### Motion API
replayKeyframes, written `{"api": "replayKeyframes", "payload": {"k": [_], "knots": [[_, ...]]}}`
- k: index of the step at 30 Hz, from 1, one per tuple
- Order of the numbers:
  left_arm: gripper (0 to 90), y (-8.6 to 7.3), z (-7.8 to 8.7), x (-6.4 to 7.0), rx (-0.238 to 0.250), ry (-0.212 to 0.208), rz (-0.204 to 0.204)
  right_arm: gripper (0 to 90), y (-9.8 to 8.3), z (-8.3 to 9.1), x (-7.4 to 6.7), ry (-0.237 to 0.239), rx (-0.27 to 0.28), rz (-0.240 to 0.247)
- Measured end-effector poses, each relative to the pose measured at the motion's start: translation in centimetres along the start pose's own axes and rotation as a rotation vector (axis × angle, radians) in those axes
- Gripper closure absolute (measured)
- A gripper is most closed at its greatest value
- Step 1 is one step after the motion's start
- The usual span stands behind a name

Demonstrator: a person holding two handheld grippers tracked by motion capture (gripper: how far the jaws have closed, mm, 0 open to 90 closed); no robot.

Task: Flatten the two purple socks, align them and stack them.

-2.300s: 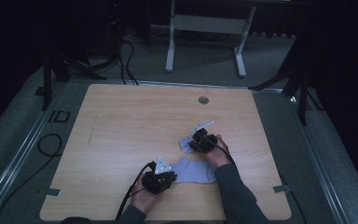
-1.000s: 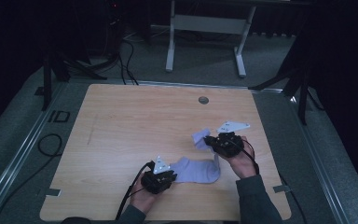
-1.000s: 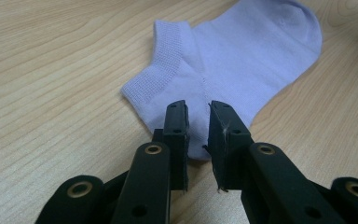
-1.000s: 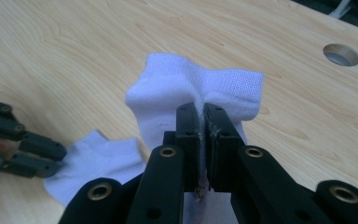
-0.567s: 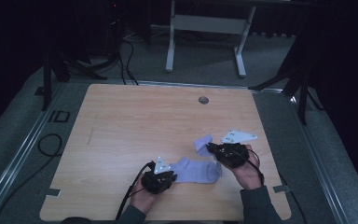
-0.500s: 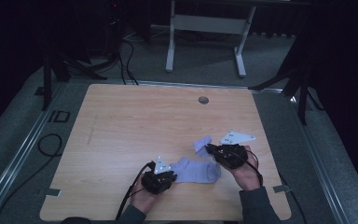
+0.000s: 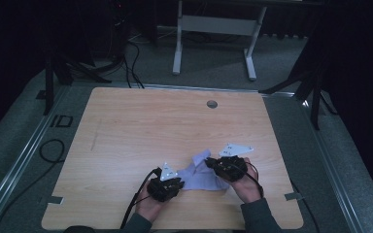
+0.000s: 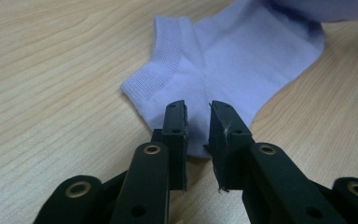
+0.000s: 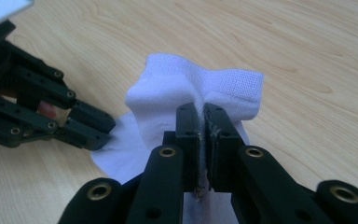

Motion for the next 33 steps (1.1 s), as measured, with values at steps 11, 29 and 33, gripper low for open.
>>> {"api": "replayKeyframes", "payload": {"k": [11,29,33], "knots": [[65.0,1.5,1.2,-0.1,0.093,-0.074,0.027,84.8,-0.7,-1.4,-0.4,0.029,-0.034,0.007],[84.9,2.6,0.3,1.0,0.100,-0.088,-0.005,84.5,-1.1,-2.5,-1.2,0.062,-0.075,0.030],[88.1,2.6,0.3,1.0,0.098,-0.082,0.002,78.8,-1.1,-2.4,-1.3,0.073,-0.075,0.025]]}}
Point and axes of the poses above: each handheld gripper's, and its own axes: z roughly backward along the jaws, y roughly out of its top, x roughly to its right, the point moved 1 cm from there along -z, roughly forward along the jaws, and after that the axes turned 15 degrees about y, right-handed, at the moved point
